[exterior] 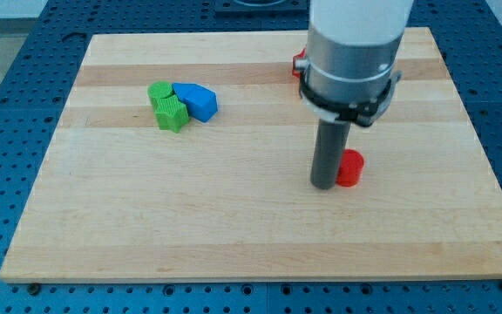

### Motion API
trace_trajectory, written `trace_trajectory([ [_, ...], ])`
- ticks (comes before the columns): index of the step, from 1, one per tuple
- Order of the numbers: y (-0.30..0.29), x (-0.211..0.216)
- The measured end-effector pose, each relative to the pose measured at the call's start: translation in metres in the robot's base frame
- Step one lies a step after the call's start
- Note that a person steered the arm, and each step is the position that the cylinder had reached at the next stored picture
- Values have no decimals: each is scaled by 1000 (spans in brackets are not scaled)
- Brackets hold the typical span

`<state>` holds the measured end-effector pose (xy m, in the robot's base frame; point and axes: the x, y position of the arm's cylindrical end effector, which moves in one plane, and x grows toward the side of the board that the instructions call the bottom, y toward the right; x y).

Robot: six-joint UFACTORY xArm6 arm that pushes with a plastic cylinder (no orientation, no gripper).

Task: Push the red circle to the group of blocks

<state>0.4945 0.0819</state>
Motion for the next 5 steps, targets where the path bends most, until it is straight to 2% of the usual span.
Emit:
trace_trajectory([
  [1, 8, -24],
  [2, -20, -10],
  [3, -11, 6],
  [4, 21, 12],
  [5, 49, -3],
])
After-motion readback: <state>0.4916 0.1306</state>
